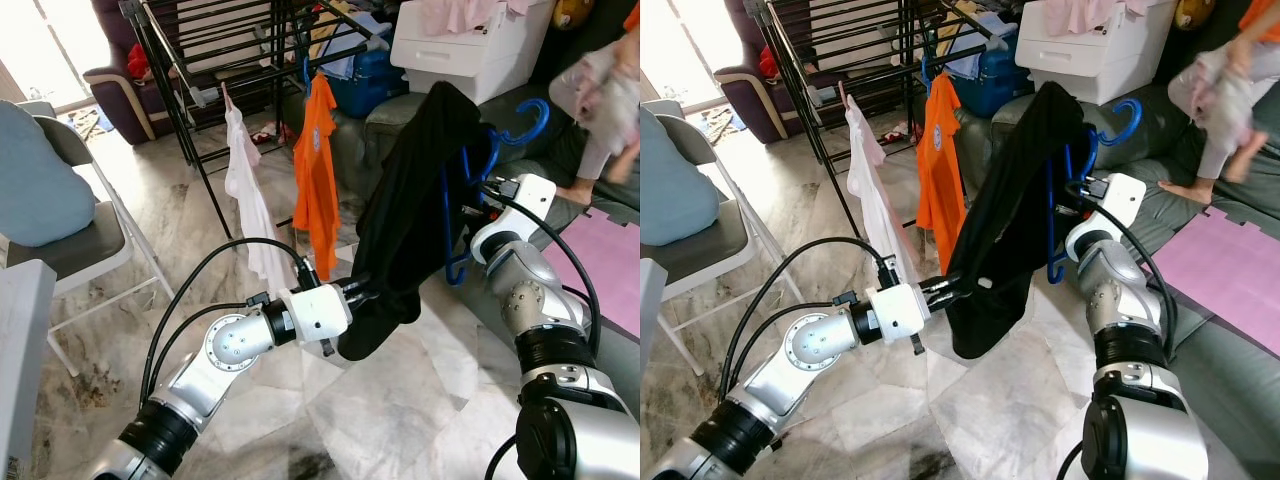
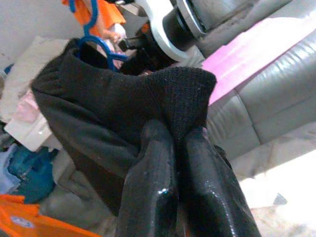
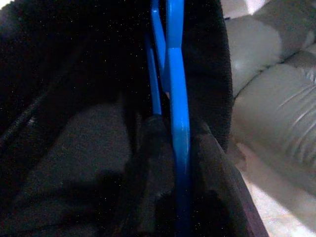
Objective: Hang hanger
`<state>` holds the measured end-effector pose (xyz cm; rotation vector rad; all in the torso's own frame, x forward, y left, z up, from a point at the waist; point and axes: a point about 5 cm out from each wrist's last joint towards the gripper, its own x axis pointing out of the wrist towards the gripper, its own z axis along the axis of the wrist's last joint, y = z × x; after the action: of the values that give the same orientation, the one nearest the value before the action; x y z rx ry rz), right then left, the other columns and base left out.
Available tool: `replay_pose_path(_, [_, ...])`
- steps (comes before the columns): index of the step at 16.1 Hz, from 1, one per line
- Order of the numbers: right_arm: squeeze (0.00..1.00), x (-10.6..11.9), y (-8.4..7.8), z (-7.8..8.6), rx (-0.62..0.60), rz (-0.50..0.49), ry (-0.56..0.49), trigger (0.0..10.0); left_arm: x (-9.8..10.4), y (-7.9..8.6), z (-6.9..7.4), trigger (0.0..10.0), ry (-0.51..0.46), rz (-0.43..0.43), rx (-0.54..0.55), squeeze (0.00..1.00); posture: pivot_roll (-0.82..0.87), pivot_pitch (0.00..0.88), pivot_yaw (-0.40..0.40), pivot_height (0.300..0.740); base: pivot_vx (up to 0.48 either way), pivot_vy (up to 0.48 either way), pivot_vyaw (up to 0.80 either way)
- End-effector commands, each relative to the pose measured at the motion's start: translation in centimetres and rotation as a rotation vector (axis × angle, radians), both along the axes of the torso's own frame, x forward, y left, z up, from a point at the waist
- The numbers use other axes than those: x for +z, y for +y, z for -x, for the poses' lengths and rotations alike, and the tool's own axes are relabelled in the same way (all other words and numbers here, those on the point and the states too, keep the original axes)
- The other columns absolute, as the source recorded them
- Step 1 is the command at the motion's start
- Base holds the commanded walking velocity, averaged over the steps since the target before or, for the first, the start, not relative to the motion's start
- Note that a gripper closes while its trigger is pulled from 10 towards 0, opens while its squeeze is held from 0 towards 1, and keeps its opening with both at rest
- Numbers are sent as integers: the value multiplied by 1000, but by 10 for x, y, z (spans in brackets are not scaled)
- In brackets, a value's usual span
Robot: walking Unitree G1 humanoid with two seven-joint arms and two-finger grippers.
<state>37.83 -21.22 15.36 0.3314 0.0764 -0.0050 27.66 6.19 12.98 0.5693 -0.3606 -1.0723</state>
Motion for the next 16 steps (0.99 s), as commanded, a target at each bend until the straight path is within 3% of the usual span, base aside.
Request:
replay_pose_path(1, [0,29,-2,-7,-10,38,-119,10000,-5,1,5,10000,23,-37,-26,0,-169,0,83,740,0,0,0])
replay_pose_path(4, [0,36,2,-8,8,79,-163,10000,-11,2,7,10000,64,-50,-27,47,-177,0,89,740,0,0,0])
replay_pose_path(5, [0,37,4,-8,19,100,-172,10000,-12,3,7,10000,81,-44,-28,1000,-176,0,90,740,0,0,0])
replay_pose_path(10, [0,34,16,-7,114,180,-202,10000,-24,5,14,10000,178,-88,-46,1000,-166,0,88,740,0,0,0])
replay_pose_path(13, [0,32,19,-4,171,244,-225,10000,-24,5,15,10000,190,-79,-44,1000,-158,0,79,740,0,0,0])
replay_pose_path(16, [0,21,23,4,301,399,-242,10000,-17,17,5,10000,149,-40,48,1000,-156,0,78,740,0,0,0])
